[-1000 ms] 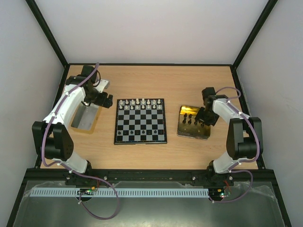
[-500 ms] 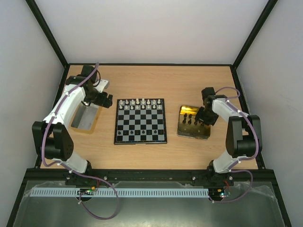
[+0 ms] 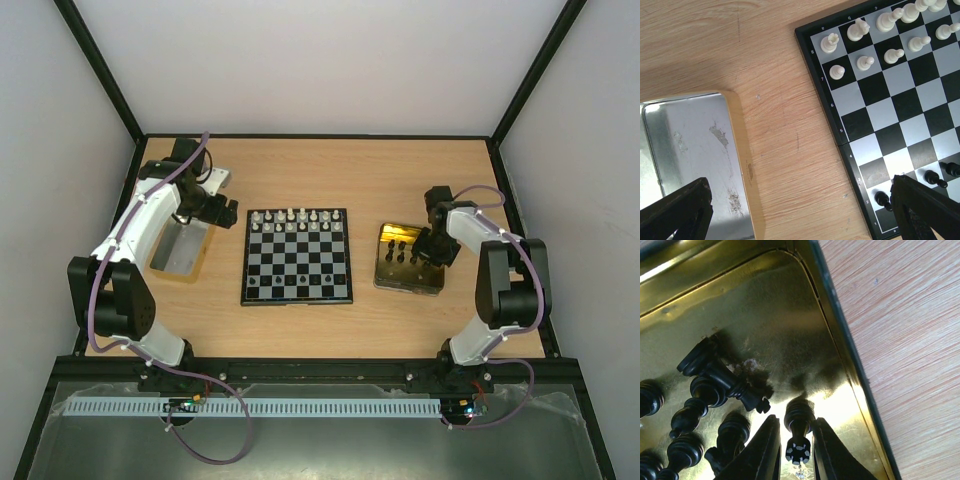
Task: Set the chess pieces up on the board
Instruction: Pick up the chess piece from the storage box, then place the chess piece on the chessboard.
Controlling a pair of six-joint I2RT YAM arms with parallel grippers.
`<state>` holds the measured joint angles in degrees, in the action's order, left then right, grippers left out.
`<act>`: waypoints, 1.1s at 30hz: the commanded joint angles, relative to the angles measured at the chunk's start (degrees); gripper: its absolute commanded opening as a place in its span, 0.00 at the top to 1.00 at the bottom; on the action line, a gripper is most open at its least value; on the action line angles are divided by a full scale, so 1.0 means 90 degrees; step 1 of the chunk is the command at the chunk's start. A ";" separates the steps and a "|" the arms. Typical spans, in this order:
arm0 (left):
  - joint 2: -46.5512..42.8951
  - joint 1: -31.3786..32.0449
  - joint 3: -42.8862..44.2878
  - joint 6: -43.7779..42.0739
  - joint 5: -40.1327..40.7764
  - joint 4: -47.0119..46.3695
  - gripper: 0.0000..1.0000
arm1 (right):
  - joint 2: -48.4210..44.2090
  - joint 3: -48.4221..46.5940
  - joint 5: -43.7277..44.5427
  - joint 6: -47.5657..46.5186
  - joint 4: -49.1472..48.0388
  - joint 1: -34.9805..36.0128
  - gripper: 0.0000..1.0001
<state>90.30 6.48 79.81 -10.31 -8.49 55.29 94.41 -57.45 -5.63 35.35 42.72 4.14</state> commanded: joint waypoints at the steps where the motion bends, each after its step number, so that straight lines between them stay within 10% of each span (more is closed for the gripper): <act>1: -0.0004 0.0022 0.0106 -0.0047 0.0063 0.0186 0.03 | 0.0119 0.0086 0.0146 0.0017 -0.0075 -0.0021 0.83; 20: 0.0028 0.0022 0.0102 -0.0056 -0.0125 0.0134 0.03 | -0.0919 -0.0400 0.0642 0.0039 0.1099 0.0228 0.96; 33: -0.0239 -0.0465 0.0056 0.0227 -0.0178 -0.0134 0.01 | -0.0196 -0.2957 0.0496 0.1468 0.2422 0.4182 0.96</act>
<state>90.13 5.15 79.81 -9.87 -9.76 54.54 87.29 -75.53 -1.56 43.40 58.94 33.15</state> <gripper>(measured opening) 0.977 0.052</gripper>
